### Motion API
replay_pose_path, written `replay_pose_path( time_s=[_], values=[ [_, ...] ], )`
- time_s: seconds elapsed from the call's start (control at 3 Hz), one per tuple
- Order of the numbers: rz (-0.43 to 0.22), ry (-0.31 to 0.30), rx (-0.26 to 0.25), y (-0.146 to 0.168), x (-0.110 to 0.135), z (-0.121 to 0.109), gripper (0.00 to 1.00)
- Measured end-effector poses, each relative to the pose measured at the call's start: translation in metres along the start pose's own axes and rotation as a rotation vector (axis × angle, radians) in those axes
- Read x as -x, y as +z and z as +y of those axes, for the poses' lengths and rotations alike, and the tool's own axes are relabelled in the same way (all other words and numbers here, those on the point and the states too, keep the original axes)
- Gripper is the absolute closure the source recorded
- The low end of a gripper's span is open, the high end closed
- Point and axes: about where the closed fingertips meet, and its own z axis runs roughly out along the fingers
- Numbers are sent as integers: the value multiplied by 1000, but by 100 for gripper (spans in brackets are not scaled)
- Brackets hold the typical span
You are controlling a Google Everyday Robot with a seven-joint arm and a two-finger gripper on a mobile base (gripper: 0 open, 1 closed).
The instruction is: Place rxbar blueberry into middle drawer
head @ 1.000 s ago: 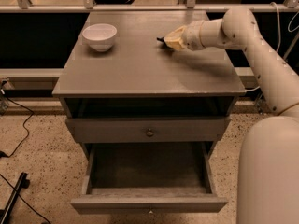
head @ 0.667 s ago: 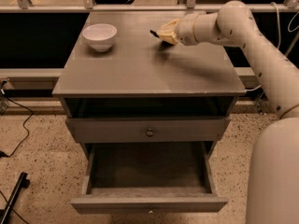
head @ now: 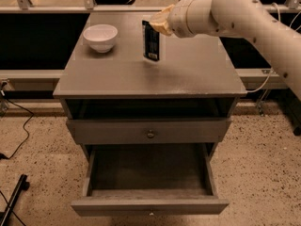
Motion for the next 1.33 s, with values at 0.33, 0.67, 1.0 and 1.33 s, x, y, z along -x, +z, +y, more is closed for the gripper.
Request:
replay_pose_path(
  time_s=[0.33, 0.67, 1.0, 1.33],
  values=[
    [37, -20, 2, -50, 26, 38, 100],
    [31, -40, 7, -98, 43, 72, 100],
    [8, -56, 4, -131, 40, 107, 100],
    [32, -54, -29, -160, 24, 104, 100]
  ],
)
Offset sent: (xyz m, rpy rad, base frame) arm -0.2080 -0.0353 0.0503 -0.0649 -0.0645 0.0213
